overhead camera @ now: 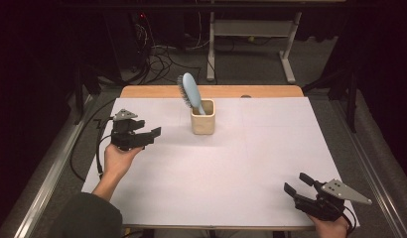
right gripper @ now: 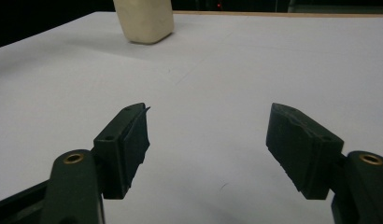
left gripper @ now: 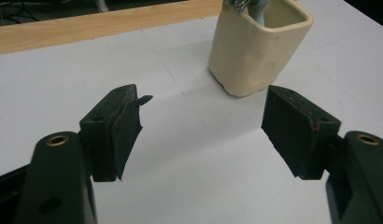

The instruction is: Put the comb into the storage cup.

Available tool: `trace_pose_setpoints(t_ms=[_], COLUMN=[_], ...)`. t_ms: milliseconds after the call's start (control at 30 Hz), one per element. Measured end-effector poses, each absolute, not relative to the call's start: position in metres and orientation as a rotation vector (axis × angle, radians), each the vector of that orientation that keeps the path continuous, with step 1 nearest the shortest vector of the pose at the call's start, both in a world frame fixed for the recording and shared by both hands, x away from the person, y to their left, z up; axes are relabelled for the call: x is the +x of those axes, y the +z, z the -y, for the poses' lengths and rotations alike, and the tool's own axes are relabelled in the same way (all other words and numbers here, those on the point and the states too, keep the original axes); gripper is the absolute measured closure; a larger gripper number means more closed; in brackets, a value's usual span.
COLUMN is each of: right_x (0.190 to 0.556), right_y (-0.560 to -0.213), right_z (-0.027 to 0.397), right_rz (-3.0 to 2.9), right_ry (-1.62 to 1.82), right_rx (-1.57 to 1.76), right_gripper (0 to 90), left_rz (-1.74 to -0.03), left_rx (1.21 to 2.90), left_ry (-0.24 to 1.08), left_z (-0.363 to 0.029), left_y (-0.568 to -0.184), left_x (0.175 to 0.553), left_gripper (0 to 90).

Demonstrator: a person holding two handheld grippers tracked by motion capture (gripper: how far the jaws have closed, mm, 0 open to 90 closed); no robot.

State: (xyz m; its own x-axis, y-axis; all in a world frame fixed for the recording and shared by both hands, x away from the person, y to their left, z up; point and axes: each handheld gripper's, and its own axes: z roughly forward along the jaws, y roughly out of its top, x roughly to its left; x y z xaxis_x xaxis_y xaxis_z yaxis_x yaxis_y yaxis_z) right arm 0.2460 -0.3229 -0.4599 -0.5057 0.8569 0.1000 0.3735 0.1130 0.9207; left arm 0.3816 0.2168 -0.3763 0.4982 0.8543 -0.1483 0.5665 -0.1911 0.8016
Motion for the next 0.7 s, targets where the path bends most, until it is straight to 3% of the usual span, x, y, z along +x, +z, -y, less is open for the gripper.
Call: trace_pose_setpoints(t_ms=[700], right_x=[0.246], right_y=[-0.460], right_z=[0.323], right_rz=[-1.933], right_ry=[1.379], right_rx=[1.191], right_gripper=[30.1], left_rz=[-1.164], left_rx=[1.850], left_ry=[0.412], left_z=[-0.232], left_y=[-0.384], left_x=[0.359], left_gripper=[29.7])
